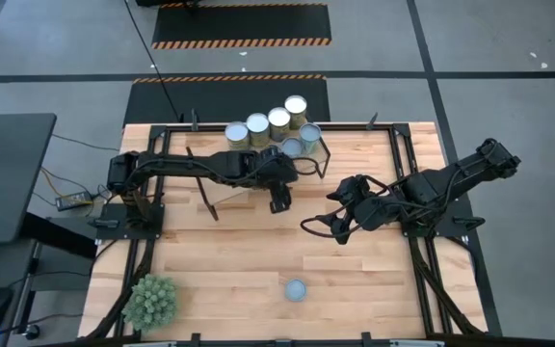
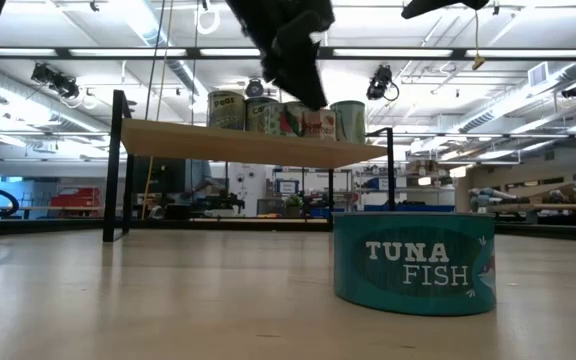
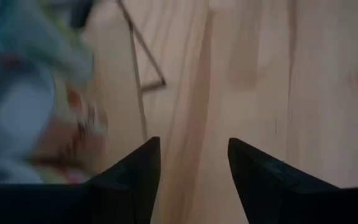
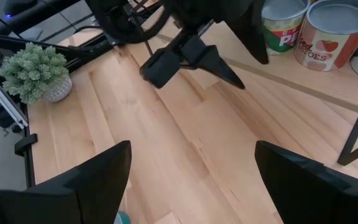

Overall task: Pick and place cans onto a shelf
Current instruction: Adjust the canned diced tomatoes on the shelf, then put the canned tuna on the shelf

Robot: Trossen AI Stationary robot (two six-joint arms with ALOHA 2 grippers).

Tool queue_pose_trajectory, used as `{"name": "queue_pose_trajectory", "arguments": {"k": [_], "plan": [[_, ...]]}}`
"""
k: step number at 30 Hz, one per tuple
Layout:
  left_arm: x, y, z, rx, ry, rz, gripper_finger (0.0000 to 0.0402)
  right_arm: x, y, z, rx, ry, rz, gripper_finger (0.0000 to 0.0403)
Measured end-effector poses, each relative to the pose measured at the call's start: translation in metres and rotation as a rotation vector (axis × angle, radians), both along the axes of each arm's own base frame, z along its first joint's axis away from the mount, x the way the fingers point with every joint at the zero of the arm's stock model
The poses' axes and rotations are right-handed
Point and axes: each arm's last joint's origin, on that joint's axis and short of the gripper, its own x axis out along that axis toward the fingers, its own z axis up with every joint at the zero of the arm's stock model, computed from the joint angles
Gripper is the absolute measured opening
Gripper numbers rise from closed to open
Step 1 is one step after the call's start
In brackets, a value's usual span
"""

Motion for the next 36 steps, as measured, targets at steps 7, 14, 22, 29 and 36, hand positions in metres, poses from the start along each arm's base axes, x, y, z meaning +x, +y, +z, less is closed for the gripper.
{"name": "queue_pose_trajectory", "arguments": {"k": [7, 14, 22, 29, 36], "plan": [[0.013, 0.004, 0.001, 0.079, -0.109, 0.083, 0.0192, 0.001, 0.000, 0.001, 0.008, -0.017, 0.000, 0.0348], [0.021, 0.006, -0.014, 0.139, -0.086, 0.154, 0.0192, 0.003, 0.001, 0.004, -0.005, -0.049, -0.004, 0.0348], [0.023, 0.011, -0.017, 0.160, -0.090, 0.201, 0.0192, 0.003, 0.001, 0.004, -0.009, -0.050, -0.003, 0.0348], [0.023, 0.019, -0.016, 0.177, -0.110, 0.237, 0.0192, 0.003, 0.001, 0.005, -0.006, -0.059, -0.003, 0.0348], [0.021, 0.003, 0.003, -0.035, -0.211, 0.042, 0.0192, 0.003, 0.001, 0.005, 0.000, -0.061, 0.004, 0.0348]]}}
